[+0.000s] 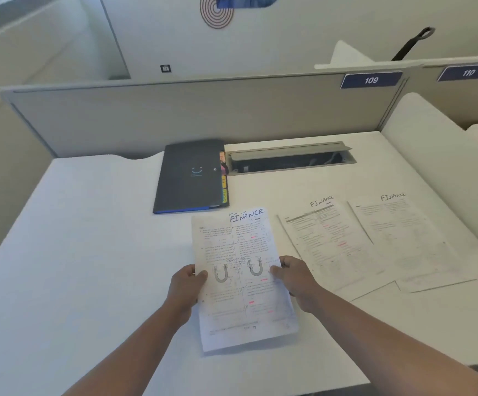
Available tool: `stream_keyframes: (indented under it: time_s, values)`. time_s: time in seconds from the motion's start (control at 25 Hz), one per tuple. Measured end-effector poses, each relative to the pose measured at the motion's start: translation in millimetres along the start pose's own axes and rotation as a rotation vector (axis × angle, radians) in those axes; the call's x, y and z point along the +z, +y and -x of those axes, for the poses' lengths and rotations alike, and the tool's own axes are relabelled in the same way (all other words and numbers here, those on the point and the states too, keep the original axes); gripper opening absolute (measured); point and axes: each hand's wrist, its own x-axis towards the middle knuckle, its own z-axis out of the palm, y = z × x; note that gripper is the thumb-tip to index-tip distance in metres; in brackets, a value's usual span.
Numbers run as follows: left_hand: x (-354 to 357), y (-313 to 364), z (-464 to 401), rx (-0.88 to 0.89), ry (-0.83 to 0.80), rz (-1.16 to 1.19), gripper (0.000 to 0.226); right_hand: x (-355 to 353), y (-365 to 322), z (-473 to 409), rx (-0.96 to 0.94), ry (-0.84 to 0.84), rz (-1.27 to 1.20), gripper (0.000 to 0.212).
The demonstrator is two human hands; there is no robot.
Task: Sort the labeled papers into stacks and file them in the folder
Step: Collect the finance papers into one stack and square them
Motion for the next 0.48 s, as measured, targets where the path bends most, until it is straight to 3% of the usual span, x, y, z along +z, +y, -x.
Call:
stream_keyframes:
  time_s: [0.24,0.48]
  values:
    - [92.8,15.0,10.0,-0.069,-0.028,0.059,0.017,-89.7,-0.9,-27.5,0.015,-0.061,-0.045,0.008]
    - [125.7,15.7,6.2,-0.095,0.030,0.036,0.017,-121.9,5.1,-41.0,-0.003,-0.040,-0.136,0.005]
